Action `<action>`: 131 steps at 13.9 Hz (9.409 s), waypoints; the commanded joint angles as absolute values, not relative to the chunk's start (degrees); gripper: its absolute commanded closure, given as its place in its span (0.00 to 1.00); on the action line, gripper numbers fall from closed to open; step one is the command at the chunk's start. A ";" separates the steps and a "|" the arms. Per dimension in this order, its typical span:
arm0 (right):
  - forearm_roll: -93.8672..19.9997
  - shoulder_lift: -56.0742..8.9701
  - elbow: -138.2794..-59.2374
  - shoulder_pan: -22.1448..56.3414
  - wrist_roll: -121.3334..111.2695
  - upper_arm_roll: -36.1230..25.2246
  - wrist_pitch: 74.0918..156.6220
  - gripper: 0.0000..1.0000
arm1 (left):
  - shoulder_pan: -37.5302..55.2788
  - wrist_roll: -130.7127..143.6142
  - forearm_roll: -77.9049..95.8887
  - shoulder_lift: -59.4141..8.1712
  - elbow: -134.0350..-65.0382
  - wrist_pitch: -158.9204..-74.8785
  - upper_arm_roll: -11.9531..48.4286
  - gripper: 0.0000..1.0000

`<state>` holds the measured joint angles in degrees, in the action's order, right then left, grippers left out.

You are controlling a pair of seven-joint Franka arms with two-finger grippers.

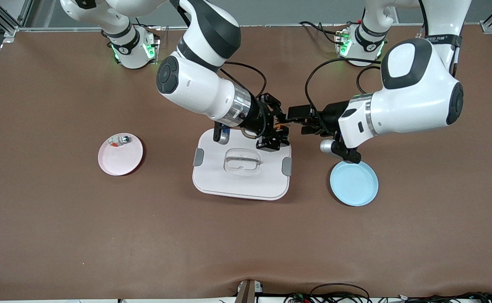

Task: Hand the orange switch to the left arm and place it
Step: 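Carry the switch over the box toward the left gripper, then grasp the switch with the left gripper and open the right gripper, then withdraw the right gripper while the left gripper carries the switch, then lower the switch with the left gripper onto the light-blue plate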

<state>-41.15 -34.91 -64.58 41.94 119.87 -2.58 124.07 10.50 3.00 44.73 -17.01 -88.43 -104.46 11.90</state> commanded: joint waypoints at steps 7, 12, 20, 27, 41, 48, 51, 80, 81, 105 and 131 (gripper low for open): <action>-41.92 -35.77 -60.91 41.84 124.36 -2.72 123.75 1.00 | 10.99 2.90 46.41 -17.93 -88.07 -104.68 12.04 0.00; -42.01 -35.86 -60.91 42.27 125.68 -2.81 124.37 1.00 | 11.16 2.90 46.41 -17.93 -87.89 -104.85 12.04 0.00; -42.01 -37.09 -60.91 42.54 129.02 -2.72 127.71 1.00 | 11.43 2.99 46.32 -17.93 -87.80 -105.65 12.04 0.98; -41.92 -37.18 -61.00 42.80 129.11 -2.81 127.79 0.18 | 11.34 2.20 46.23 -18.28 -87.71 -105.65 12.04 1.00; -39.81 -37.00 -61.00 39.12 101.72 -3.08 115.07 0.00 | 8.79 -1.05 37.46 -14.86 -87.45 -96.78 11.43 1.00; -38.15 -36.56 -61.00 32.36 64.39 -3.60 91.97 0.00 | 4.57 0.87 25.00 -12.48 -86.40 -89.12 11.51 1.00; -24.92 -35.78 -61.00 31.90 49.19 -3.69 82.47 0.00 | 4.48 6.74 16.91 -10.12 -85.61 -85.80 11.08 1.00; -0.79 -21.01 -58.09 9.14 5.71 -7.20 74.89 0.00 | -0.62 84.18 -1.76 -12.38 -122.87 -142.82 11.43 1.00; -0.88 -19.96 -58.27 8.97 5.71 -7.29 74.36 0.00 | -0.62 85.50 -2.19 -13.44 -122.78 -143.69 11.34 1.00; -1.93 -1.76 -83.23 5.45 5.89 -6.85 86.39 0.00 | 0.97 103.71 -15.56 -31.90 -110.65 -139.74 11.69 1.00; -1.85 -1.67 -83.06 -3.25 5.63 2.20 82.79 0.00 | 0.70 73.74 -1.79 -26.91 -113.98 -139.83 10.47 0.00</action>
